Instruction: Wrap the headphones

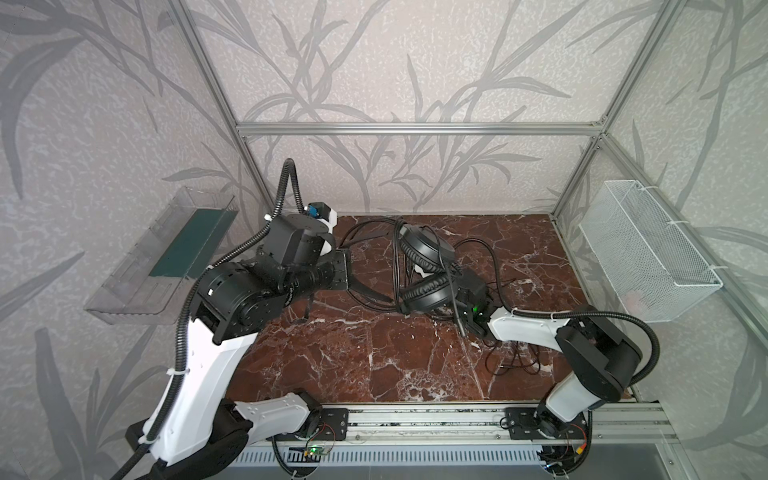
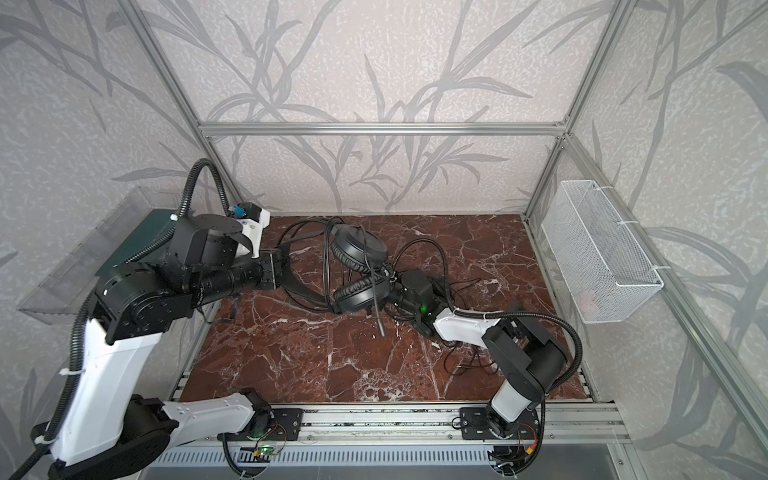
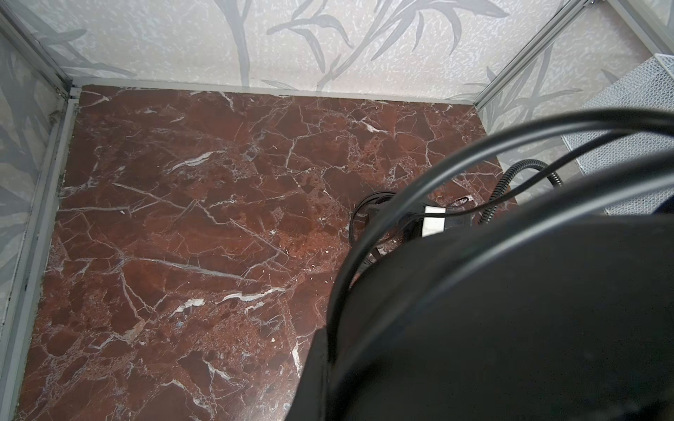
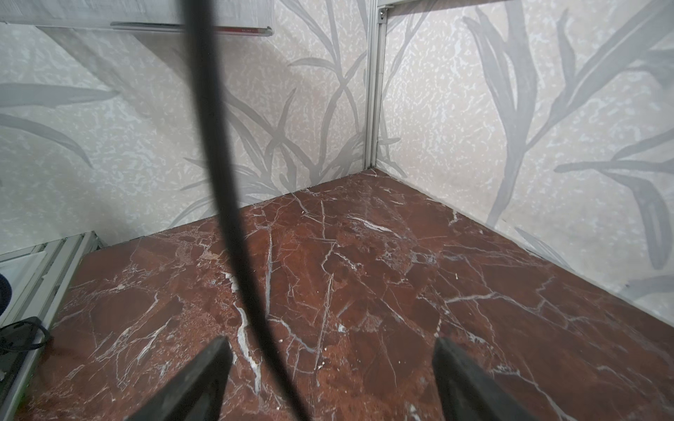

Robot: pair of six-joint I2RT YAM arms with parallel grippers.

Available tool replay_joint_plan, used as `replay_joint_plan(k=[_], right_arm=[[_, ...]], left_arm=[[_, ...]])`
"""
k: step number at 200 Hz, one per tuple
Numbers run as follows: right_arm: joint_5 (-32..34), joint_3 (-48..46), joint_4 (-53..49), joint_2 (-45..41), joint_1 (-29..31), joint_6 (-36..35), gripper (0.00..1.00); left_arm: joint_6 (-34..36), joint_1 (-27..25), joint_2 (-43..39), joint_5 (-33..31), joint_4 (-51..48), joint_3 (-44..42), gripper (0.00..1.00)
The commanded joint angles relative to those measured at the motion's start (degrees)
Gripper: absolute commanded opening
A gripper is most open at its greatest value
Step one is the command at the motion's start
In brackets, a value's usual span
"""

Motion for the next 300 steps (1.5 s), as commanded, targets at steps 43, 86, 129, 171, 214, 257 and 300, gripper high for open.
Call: replay_joint_plan(k=[43,86,129,171,214,257,300], right_arm=[[2.5,-3.0,-0.3,-8.4,2.0,-1.4,0.99],[0.0,-0.6,0.3,-4.2,2.2,-0.5,1.00],[-2.2,3.2,1.8,2.2,3.0,0.4,0.79],[-0.3,3.1,3.8,7.4,3.2,1.6,0.33],[5.1,-1.4,4.7,7.5,5.4,1.8,0.00],[13.2,-4.7,2.0,6.1,15.2,-1.6,0.00],[21.6,-1.6,-6.5,1.4,28.4,-7.0,0.00]], left_arm=[[-0.6,-0.1,-1.3,0.2,4.0,1.2,0.00],[-0.9,-0.1,-1.7,-0.1,3.4,1.5,0.00],[-1.5,-0.1,-2.0,-0.2,3.4,1.5,0.00],[-1.5,-0.1,-1.9,-1.4,3.2,2.6,0.00],[-2.0,0.9,-0.7,-6.9,4.3,2.5,0.00],[-5.8,12.4,2.7,0.0,8.2,-0.6,0.00],[-10.7,18.3,4.1,6.4,13.5,-7.6,0.00]])
